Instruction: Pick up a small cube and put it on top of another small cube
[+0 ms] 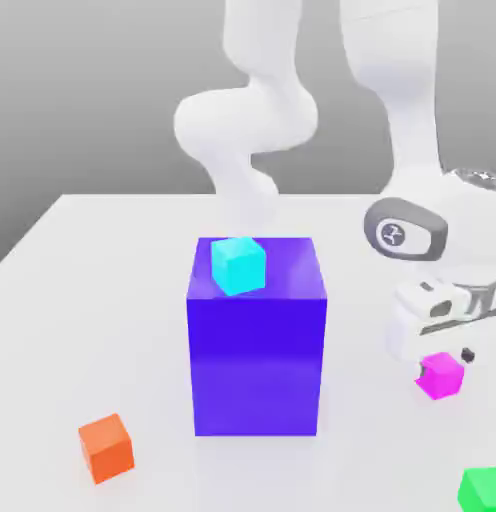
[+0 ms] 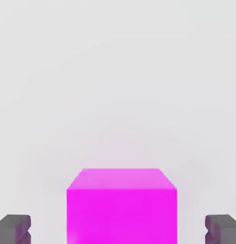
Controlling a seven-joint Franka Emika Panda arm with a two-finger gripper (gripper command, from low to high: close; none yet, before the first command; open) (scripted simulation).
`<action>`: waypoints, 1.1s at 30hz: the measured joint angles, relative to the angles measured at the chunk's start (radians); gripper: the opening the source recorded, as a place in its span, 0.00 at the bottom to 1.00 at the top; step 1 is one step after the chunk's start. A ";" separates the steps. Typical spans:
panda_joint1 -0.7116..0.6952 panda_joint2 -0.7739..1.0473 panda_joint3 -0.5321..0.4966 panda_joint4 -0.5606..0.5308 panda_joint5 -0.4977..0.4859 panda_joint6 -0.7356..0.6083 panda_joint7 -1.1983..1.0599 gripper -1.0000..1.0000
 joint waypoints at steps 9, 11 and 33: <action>-0.071 -0.088 0.094 -0.024 0.102 -0.063 -0.078 0.00; -0.107 -0.161 0.151 -0.042 0.195 -0.114 -0.148 0.00; -0.218 0.127 0.012 0.511 0.238 -0.381 -0.267 1.00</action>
